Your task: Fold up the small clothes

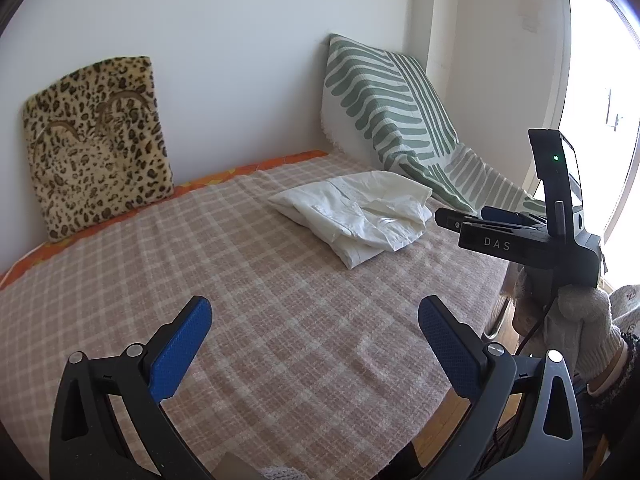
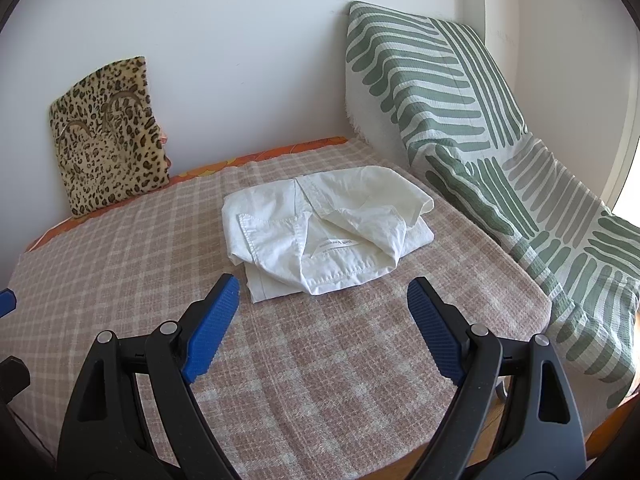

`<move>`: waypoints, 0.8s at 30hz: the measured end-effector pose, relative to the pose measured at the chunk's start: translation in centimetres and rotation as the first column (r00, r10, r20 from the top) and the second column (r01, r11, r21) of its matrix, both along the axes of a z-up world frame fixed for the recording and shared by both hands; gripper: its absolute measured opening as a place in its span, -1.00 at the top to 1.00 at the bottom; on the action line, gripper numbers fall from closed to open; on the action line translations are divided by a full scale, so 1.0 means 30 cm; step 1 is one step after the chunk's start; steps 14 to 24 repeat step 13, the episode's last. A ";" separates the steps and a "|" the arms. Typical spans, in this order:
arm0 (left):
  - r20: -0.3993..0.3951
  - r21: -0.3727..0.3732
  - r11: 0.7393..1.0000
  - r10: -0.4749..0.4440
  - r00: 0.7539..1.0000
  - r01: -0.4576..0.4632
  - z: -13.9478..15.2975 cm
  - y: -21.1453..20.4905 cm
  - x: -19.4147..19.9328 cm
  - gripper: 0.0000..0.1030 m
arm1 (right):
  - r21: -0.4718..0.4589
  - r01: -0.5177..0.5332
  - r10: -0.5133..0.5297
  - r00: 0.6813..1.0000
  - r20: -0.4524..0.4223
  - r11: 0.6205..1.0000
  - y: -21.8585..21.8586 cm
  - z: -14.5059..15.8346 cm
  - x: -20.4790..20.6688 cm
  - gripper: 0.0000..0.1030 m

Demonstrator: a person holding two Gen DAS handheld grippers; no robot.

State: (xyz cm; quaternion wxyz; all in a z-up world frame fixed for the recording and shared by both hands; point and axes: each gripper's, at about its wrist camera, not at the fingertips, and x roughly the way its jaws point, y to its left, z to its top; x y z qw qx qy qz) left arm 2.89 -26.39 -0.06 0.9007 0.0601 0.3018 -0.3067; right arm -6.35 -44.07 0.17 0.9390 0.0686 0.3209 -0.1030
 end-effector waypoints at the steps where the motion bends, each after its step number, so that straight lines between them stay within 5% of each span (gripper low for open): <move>1: 0.001 0.002 1.000 -0.002 1.000 0.002 0.000 -0.001 0.001 -0.99 | 0.001 -0.001 0.001 1.000 -0.001 1.000 0.002 -0.001 0.000 -0.72; 24: 0.016 -0.004 1.000 0.007 1.000 -0.007 -0.003 0.011 -0.009 -0.99 | -0.002 -0.015 0.015 1.000 -0.005 1.000 0.022 -0.001 0.016 -0.72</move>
